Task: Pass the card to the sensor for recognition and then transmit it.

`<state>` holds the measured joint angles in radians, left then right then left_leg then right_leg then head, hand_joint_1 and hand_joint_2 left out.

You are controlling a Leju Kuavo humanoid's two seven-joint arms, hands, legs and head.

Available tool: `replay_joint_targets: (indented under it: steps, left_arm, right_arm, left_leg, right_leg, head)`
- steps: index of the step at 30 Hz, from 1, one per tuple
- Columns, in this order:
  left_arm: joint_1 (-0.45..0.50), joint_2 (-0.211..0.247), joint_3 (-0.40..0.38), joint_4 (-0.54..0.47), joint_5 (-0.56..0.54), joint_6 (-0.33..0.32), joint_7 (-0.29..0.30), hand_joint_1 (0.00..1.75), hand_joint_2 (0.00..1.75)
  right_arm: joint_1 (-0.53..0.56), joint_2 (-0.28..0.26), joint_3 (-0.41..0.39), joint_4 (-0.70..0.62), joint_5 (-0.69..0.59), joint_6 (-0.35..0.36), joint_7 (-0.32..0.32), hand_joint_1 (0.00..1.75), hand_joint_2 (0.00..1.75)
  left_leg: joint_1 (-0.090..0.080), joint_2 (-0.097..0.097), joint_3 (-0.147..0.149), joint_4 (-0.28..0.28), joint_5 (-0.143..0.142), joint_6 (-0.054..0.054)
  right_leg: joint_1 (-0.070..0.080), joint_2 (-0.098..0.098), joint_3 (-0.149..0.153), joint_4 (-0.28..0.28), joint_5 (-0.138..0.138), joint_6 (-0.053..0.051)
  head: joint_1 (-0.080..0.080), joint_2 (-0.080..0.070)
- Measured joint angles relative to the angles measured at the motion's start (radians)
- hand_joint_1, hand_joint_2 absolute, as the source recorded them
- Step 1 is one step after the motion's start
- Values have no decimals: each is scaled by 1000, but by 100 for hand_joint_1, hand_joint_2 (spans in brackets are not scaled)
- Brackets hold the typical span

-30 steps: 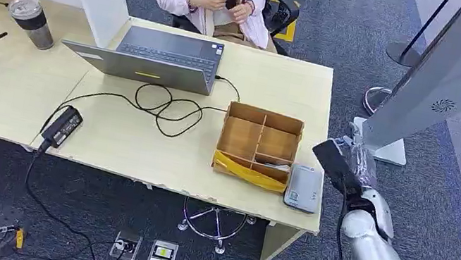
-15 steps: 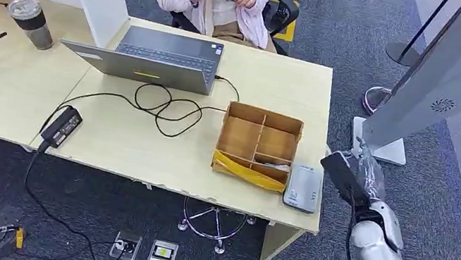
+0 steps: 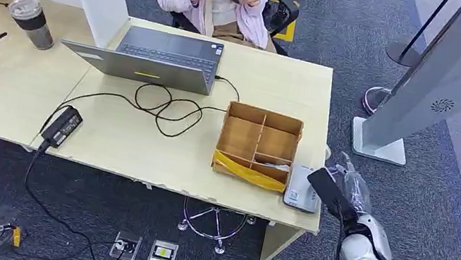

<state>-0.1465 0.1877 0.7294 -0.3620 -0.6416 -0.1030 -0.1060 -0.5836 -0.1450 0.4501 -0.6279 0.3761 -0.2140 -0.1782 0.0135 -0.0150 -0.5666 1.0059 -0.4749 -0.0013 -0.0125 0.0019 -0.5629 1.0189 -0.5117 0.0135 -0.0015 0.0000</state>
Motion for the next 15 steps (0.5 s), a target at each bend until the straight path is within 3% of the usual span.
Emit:
replay_joint_targets:
  steps: [15]
  left_arm:
    - [-1,1,0,0,29,6,10,0,0]
  right_arm:
    - [11,22,2,4,-15,12,-11,175,175]
  left_leg:
    - [0,0,0,0,0,0]
  right_leg:
    - [0,0,0,0,0,0]
  head:
    - [0,0]
